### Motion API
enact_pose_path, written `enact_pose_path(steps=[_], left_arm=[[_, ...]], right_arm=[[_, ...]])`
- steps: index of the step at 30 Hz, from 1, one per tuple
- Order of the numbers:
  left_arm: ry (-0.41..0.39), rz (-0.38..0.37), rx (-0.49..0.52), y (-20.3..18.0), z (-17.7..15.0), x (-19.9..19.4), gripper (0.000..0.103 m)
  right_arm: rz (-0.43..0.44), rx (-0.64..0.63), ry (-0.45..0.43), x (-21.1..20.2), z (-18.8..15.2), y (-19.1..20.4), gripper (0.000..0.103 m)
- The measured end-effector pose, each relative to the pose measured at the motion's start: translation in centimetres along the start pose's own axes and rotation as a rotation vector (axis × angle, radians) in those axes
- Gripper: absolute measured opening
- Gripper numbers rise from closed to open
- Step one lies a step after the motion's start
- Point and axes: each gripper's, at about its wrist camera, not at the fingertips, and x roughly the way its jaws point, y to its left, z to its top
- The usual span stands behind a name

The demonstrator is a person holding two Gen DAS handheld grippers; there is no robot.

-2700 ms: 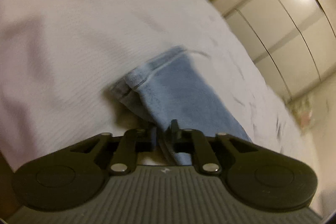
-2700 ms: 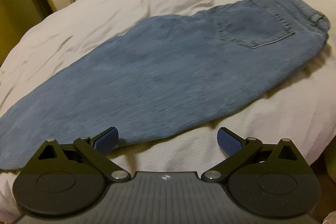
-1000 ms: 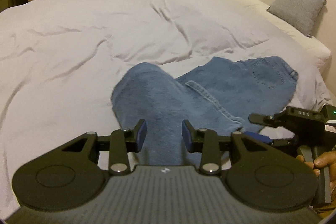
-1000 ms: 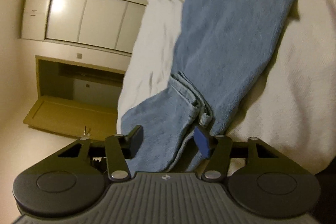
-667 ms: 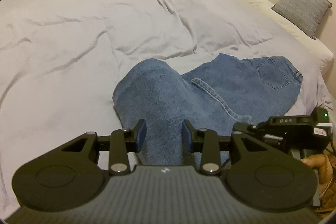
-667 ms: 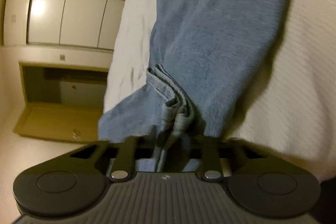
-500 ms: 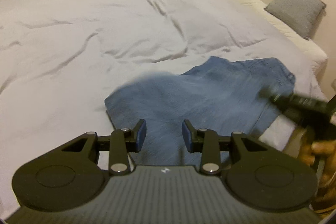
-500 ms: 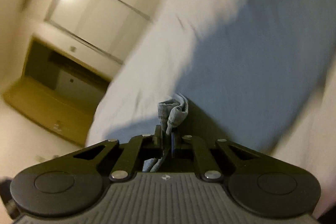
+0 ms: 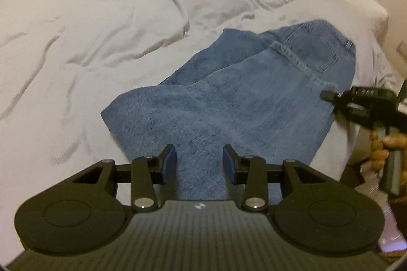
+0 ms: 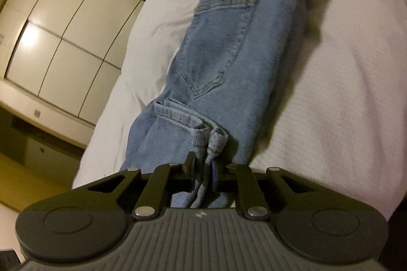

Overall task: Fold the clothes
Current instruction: 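Fold the held hem over toward the waistband with both grippers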

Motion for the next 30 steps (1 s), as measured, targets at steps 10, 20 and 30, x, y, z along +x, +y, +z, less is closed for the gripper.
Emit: enact_pose_path(steps=[10, 20, 30], left_arm=[[0.039, 0.06, 0.064, -0.8, 0.5, 0.8, 0.04], [0.023, 0.092, 0.072, -1.1, 0.3, 1.2, 0.042], [0.024, 0.1, 0.103, -1.4, 1.9, 1.9, 0.044]], right_arm=[[0.006, -0.021, 0.022, -0.2, -0.8, -0.3, 0.014], [-0.039, -0.092, 0.028, -2.2, -1.7, 0.1, 0.014], [-0.047, -0.277, -0.01, -3.6, -1.3, 2.7, 0.008]])
